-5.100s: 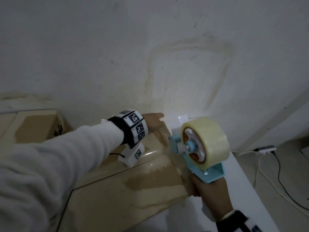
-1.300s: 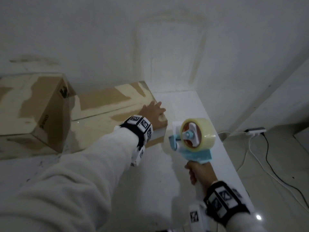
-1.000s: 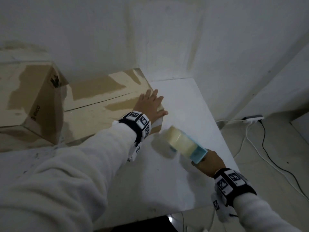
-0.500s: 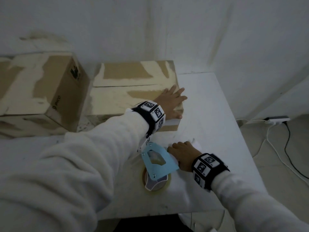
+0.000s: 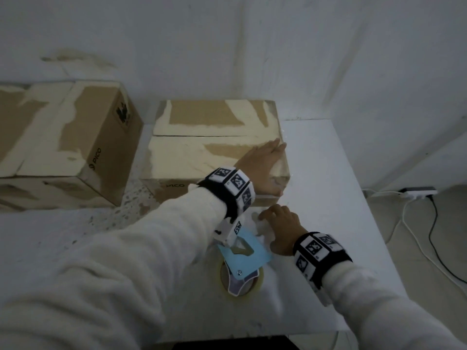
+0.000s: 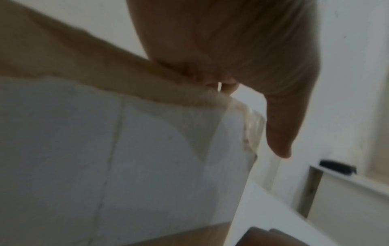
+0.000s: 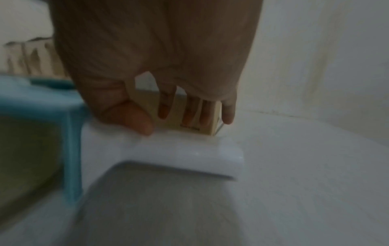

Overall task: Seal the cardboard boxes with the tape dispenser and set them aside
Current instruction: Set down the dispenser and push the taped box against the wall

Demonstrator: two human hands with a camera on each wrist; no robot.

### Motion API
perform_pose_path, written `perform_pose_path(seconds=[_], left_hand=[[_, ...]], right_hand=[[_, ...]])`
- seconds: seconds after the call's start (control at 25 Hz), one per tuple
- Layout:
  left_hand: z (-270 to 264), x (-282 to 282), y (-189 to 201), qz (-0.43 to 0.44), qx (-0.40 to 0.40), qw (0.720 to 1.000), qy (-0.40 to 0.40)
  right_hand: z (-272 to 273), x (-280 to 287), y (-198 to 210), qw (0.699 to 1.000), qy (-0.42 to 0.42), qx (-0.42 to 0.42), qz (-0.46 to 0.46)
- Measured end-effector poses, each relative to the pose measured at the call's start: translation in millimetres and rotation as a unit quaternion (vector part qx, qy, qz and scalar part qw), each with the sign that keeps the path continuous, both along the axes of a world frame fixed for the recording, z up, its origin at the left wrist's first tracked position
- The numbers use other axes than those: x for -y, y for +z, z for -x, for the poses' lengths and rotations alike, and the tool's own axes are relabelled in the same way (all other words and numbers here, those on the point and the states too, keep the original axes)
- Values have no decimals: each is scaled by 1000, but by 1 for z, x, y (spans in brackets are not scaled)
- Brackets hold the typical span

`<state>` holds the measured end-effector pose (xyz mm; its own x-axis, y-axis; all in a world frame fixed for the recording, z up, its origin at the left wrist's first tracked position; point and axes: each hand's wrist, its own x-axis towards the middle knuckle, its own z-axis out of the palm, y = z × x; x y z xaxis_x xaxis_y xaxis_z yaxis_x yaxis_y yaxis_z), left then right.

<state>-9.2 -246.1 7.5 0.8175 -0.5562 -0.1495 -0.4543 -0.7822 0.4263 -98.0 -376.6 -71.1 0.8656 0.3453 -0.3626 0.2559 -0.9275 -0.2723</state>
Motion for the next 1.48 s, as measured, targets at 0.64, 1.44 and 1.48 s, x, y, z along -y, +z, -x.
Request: perform_pose_path(seconds=[0.64, 1.44, 1.48], left_hand=[[31, -185, -33, 97, 52, 928, 356], [-6, -235, 2, 104, -124, 937, 308], [-11, -237, -1, 109, -138, 936, 305]], right_hand=[[-62, -29, 38, 902, -279, 205, -258], [-63, 4, 75, 906, -280, 155, -276], [-65, 6, 78, 911, -274, 146, -271]])
